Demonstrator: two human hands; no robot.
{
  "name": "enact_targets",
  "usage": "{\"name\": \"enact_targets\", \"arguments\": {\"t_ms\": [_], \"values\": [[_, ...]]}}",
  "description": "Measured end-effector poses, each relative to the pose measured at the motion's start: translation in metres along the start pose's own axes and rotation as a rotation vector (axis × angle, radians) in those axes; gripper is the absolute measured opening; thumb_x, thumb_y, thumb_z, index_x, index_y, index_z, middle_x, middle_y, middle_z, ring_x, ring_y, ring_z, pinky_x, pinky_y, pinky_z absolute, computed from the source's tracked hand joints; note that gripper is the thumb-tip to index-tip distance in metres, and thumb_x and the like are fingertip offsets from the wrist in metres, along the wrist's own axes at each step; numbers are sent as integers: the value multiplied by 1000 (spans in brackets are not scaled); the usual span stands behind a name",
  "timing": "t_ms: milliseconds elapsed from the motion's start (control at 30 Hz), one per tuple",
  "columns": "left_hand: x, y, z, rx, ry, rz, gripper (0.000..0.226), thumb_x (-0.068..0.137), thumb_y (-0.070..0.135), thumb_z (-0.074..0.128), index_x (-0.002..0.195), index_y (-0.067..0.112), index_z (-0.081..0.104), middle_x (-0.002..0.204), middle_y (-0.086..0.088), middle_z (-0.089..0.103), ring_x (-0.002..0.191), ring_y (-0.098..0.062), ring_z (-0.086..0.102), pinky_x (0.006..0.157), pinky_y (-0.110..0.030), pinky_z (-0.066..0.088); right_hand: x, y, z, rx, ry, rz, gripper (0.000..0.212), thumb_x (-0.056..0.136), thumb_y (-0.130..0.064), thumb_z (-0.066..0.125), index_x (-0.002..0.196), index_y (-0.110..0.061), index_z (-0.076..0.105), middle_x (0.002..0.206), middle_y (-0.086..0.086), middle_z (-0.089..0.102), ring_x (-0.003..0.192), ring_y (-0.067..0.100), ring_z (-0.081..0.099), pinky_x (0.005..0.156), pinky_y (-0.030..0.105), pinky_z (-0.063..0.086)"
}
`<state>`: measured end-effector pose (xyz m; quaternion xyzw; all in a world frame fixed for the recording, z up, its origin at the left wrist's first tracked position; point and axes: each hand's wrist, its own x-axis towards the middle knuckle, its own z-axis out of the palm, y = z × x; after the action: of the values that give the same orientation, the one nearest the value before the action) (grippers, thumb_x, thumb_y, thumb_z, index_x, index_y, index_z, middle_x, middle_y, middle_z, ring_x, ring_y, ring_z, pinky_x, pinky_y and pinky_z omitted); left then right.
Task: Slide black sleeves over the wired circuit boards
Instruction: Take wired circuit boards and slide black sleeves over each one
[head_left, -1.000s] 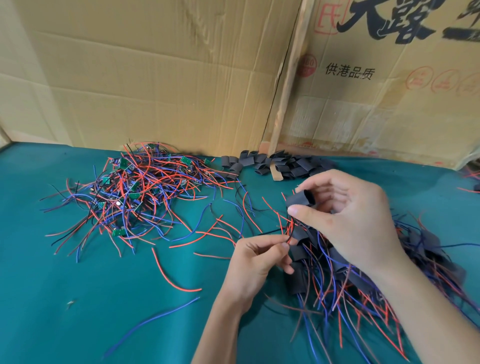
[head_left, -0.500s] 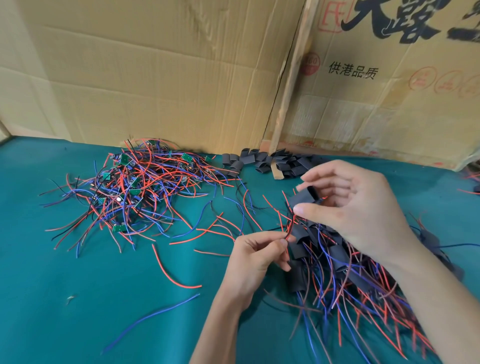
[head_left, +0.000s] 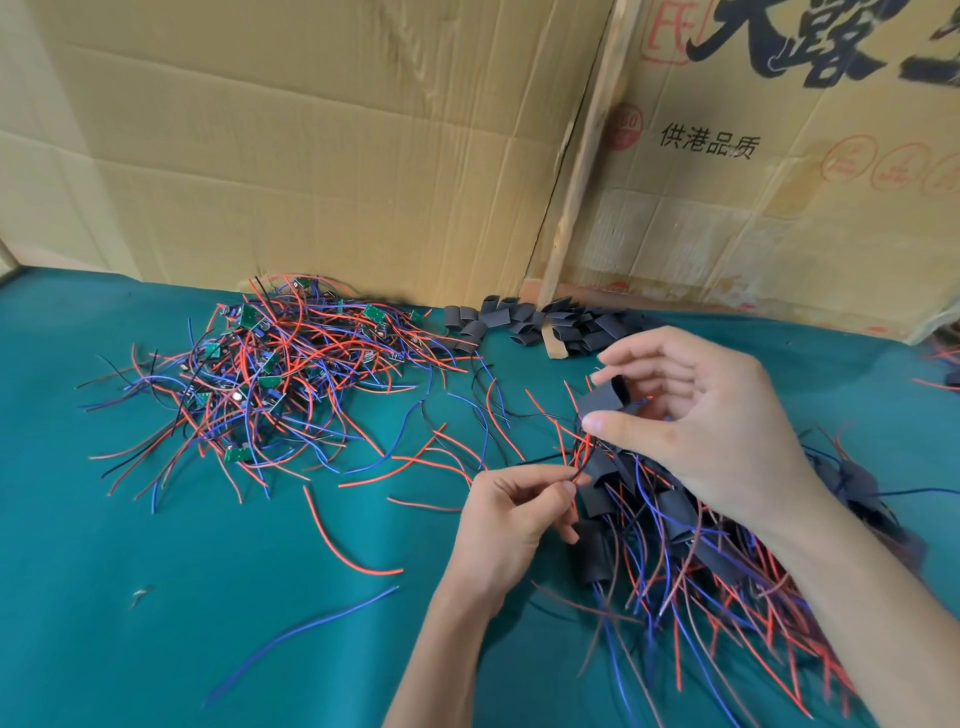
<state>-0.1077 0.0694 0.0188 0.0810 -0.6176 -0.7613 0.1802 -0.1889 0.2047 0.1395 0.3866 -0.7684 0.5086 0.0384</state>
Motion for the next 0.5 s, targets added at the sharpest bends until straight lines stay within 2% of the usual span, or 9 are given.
{"name": "enact_targets", "arguments": {"t_ms": [100,200,233,300,400,500], "values": [[-1,0,0,-3,11,2,20,95,-3,60,92,3,79,60,-6,63,50,-18,57,61,-20,49,2,-1,-3,-73,-65,8,49,67,-12,94,105,-32,71,96,-13,77,82,16,70,71,34,59],[-1,2,-1,-18,12,-2,19,94,-2,61,91,3,78,61,-6,63,50,-18,57,61,-20,49,3,-1,-3,-143,-166,48,55,65,-13,94,108,-36,68,91,-15,77,73,11,68,65,22,53],[-2,4,-1,-29,9,0,17,93,-1,62,90,4,78,61,-6,64,50,-18,57,62,-20,49,3,0,-2,-163,-189,65,57,64,-14,94,108,-37,67,90,-15,77,71,10,68,65,22,54],[-2,6,-2,-74,6,-1,10,87,5,64,88,8,74,62,-9,63,51,-22,57,63,-22,49,3,1,3,-175,-200,116,60,61,-18,95,109,-38,65,87,-16,77,69,10,69,71,28,58],[-1,10,-3,-215,3,-49,18,78,7,53,95,7,61,65,-14,61,52,-26,55,61,-29,51,-2,5,20,-107,-185,202,58,56,-23,93,106,-34,66,82,-11,77,69,16,70,76,37,60],[0,12,-4,-334,5,-100,22,80,4,44,90,12,61,71,-16,63,46,-27,56,64,-37,54,-11,8,40,-19,-193,260,52,63,-5,89,103,-27,64,78,-5,78,59,17,68,67,43,61]]}}
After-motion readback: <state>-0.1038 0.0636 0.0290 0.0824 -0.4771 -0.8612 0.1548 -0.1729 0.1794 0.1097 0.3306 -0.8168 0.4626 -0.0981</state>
